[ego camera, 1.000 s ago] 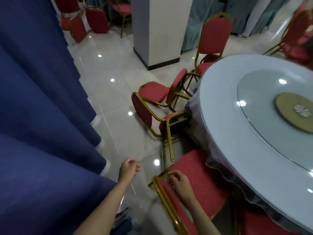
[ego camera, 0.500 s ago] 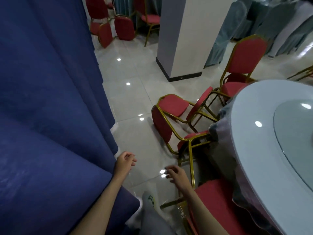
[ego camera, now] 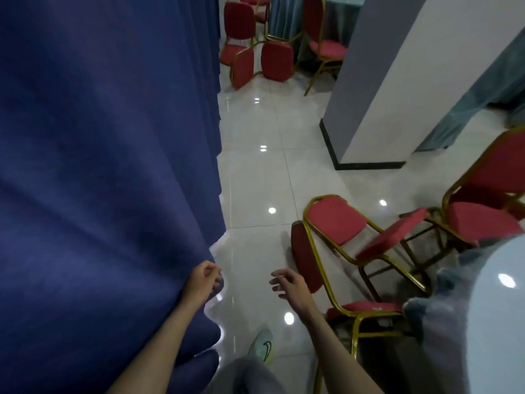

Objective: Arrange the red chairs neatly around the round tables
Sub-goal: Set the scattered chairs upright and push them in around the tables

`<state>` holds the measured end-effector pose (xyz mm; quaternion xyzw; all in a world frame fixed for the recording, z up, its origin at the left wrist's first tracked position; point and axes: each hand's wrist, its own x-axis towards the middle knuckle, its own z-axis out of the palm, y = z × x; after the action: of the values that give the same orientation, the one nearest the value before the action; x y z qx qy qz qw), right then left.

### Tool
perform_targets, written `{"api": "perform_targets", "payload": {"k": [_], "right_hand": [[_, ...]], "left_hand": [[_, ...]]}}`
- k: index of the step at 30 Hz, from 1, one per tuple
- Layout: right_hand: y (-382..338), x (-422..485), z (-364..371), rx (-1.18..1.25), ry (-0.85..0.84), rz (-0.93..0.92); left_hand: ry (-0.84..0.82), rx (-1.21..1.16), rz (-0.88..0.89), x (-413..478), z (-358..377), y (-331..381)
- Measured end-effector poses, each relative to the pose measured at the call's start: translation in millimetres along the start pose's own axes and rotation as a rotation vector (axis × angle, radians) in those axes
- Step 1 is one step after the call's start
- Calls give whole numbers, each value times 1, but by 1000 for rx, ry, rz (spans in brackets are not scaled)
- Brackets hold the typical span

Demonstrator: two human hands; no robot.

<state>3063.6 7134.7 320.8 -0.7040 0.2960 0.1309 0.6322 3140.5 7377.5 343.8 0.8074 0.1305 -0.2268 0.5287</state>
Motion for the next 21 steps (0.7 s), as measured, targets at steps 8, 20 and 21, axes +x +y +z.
{"api": "perform_targets", "payload": {"k": [8,20,21], "right_hand": [[-67,101,-42,8,24,-11],[-124,248,-100,-63,225,93],[-130,257,-104,-96,240,108]], "left_hand": [[-125,38,38,108,52,92],[-406,160,79,317,128,190],[-430,179,74,332,132,195]]}}
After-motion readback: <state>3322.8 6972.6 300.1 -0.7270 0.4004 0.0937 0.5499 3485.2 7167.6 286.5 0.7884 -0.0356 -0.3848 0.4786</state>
